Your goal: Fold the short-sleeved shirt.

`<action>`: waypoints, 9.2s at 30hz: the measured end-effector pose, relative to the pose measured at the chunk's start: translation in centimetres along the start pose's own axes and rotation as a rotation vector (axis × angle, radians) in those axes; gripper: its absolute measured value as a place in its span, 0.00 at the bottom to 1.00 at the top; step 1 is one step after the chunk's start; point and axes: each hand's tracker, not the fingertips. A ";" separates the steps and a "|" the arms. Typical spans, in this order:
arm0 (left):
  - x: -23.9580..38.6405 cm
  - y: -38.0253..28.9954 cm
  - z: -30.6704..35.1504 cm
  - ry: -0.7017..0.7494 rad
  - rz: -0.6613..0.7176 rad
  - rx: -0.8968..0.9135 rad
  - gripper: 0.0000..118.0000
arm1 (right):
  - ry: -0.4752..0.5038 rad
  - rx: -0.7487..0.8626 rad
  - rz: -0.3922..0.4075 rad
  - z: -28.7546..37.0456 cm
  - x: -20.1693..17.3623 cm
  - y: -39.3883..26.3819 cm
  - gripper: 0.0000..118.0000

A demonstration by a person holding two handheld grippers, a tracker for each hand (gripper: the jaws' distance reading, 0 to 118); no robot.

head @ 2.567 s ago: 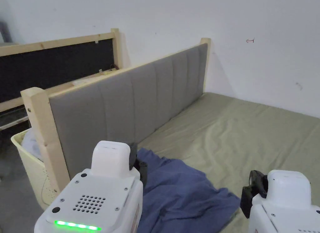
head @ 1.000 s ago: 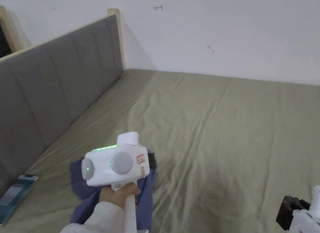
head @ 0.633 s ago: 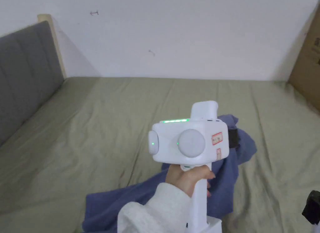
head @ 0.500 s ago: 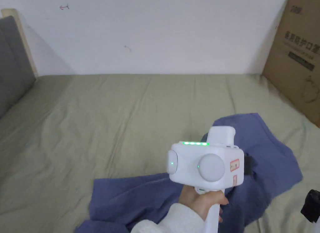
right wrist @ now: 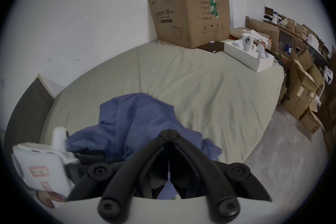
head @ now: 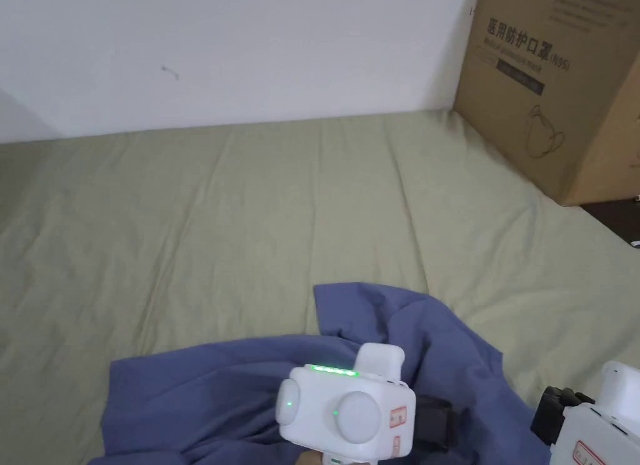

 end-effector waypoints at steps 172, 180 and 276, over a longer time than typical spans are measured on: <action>-18.5 -24.1 30.0 0.689 0.303 0.281 0.97 | 0.261 -0.344 0.254 4.5 0.9 -8.9 0.01; -21.9 -22.9 26.5 0.654 0.367 0.152 0.09 | 0.222 -0.339 0.251 3.2 1.9 -7.6 0.19; -21.6 -20.6 30.2 0.606 0.317 0.039 0.83 | 0.066 -0.446 0.145 0.5 4.9 -5.3 0.68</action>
